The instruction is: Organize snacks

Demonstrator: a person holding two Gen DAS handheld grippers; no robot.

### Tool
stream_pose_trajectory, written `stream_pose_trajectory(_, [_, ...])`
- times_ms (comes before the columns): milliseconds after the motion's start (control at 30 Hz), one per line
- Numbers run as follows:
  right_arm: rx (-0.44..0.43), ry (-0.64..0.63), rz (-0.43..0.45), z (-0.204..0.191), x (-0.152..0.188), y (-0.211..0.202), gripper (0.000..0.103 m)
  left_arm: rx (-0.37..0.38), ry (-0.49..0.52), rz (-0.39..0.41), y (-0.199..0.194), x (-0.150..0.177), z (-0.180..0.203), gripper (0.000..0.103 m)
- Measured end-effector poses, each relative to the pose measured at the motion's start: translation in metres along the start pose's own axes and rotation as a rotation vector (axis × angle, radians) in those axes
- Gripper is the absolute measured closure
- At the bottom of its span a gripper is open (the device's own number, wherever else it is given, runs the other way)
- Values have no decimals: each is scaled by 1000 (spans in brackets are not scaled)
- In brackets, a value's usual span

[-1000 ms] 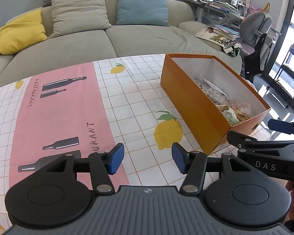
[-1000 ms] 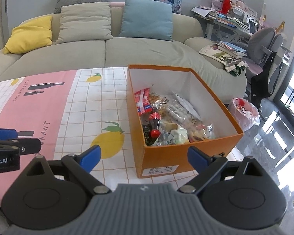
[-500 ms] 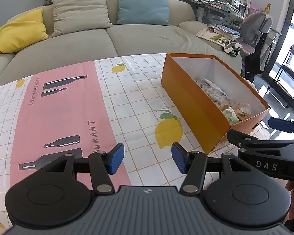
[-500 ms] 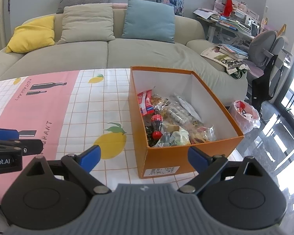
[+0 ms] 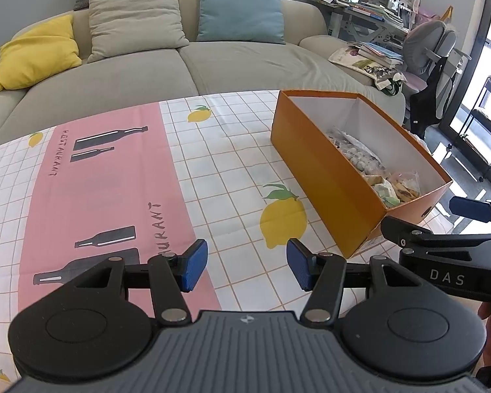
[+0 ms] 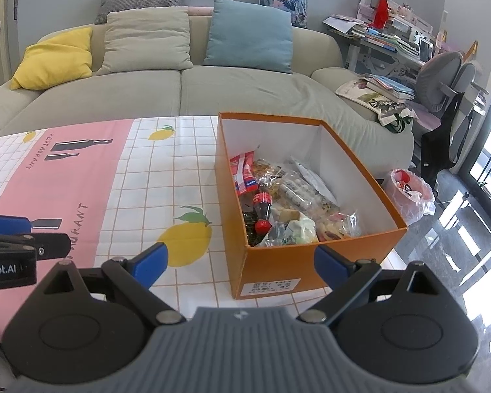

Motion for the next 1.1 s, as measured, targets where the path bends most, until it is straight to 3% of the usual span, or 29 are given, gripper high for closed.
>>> stream_pose_trajectory(1100, [-6,0,-3,1,0,-2,9,-10,-2,-3,-1,-2,-6,37])
Point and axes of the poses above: each gripper's, at about its wrist camera, not at the fingertips, and y roughly the way its jaws point, z to its right, x to its underside, the point moved 9 cm from there along y, roughly the way its jaws point, and after that the axes turned 15 degrees about -x, right-handed, at the moved point
